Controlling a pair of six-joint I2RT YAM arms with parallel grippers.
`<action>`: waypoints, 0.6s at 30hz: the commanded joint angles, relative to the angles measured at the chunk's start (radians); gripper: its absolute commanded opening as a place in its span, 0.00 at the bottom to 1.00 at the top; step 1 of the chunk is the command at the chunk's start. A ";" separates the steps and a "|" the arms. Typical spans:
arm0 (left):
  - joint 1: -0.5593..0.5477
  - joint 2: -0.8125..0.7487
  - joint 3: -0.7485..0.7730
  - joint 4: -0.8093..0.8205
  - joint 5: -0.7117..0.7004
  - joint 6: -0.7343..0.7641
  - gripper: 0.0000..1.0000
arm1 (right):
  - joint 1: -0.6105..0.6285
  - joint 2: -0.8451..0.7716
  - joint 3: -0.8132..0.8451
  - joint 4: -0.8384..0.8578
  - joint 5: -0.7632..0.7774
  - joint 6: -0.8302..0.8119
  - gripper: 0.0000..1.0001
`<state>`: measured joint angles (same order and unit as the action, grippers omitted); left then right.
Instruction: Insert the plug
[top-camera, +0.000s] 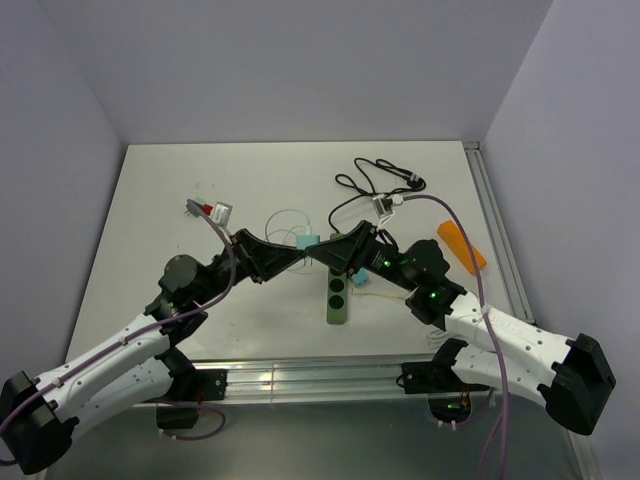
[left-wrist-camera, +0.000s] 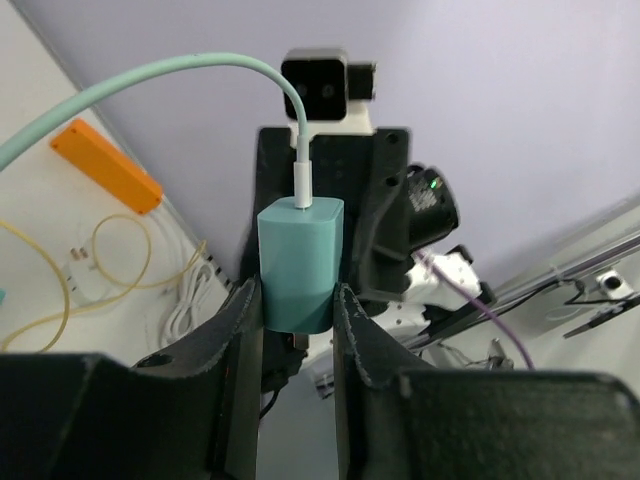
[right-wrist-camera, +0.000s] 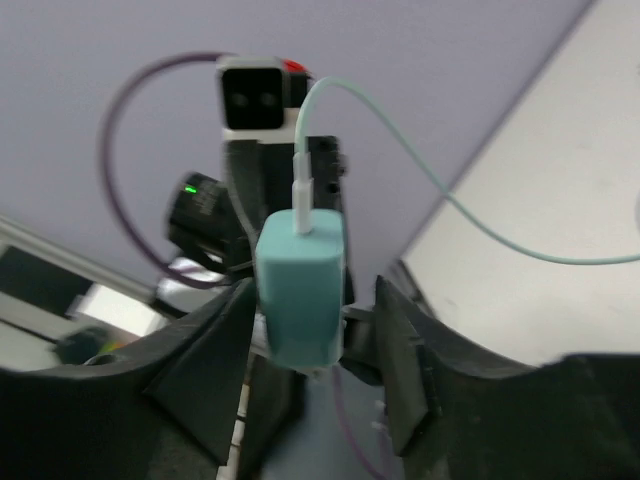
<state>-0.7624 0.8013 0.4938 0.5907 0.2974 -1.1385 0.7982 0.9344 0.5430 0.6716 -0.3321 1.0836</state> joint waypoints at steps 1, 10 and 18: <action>-0.008 -0.027 0.041 -0.069 0.072 0.063 0.00 | -0.022 -0.026 0.073 -0.247 -0.050 -0.111 0.61; -0.006 -0.060 0.132 -0.345 0.218 0.267 0.00 | -0.257 -0.019 0.256 -0.618 -0.471 -0.370 0.76; -0.005 -0.042 0.198 -0.440 0.327 0.353 0.00 | -0.254 0.070 0.302 -0.583 -0.749 -0.412 0.66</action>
<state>-0.7673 0.7589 0.6289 0.1764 0.5613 -0.8539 0.5426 0.9886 0.8062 0.0803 -0.9150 0.7086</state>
